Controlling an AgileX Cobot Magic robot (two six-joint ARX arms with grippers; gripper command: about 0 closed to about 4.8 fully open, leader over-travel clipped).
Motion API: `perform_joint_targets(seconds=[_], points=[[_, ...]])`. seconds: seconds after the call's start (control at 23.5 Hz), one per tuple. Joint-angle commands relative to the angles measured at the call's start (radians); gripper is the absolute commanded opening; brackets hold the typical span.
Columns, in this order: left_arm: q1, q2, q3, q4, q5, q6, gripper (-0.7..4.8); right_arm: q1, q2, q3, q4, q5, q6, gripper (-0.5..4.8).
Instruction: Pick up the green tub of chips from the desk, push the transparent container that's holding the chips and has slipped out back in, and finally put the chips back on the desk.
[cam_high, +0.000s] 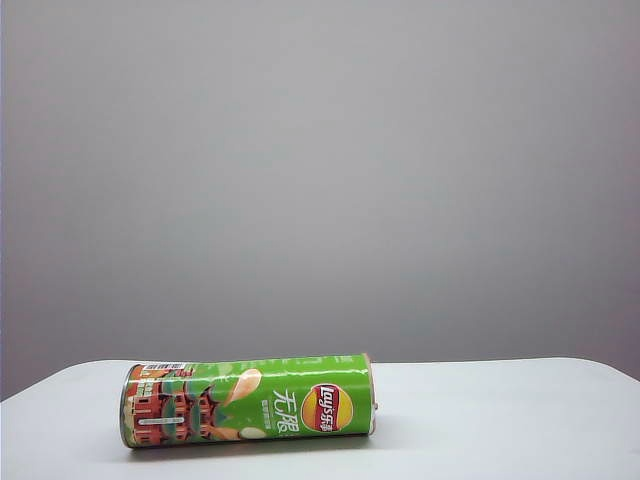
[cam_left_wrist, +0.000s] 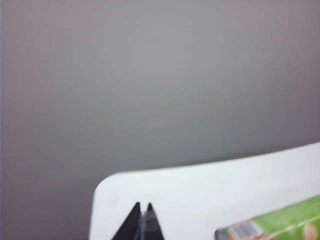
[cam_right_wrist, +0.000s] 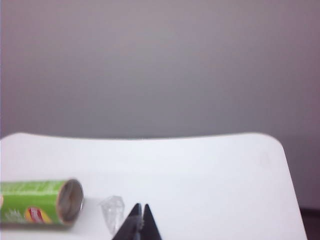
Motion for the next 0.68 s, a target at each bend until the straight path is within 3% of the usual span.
perform_joint_targets(seconds=[0.04,0.26,0.47,0.68], points=[[0.022,0.001,0.003,-0.019,0.01,-0.011,-0.05,0.001,-0.001,-0.006,-0.076,0.011,-0.004,-0.08],[0.022,0.0,0.003,-0.093,-0.004,0.005,-0.05,0.003,0.0,-0.006,-0.11,0.024,-0.003,-0.08],[0.022,0.0,0.003,-0.198,-0.123,0.004,-0.05,0.003,0.002,-0.006,-0.111,0.025,-0.003,-0.08],[0.022,0.001,0.003,-0.301,-0.151,-0.001,-0.05,0.003,0.002,-0.006,-0.11,0.025,-0.003,-0.05]])
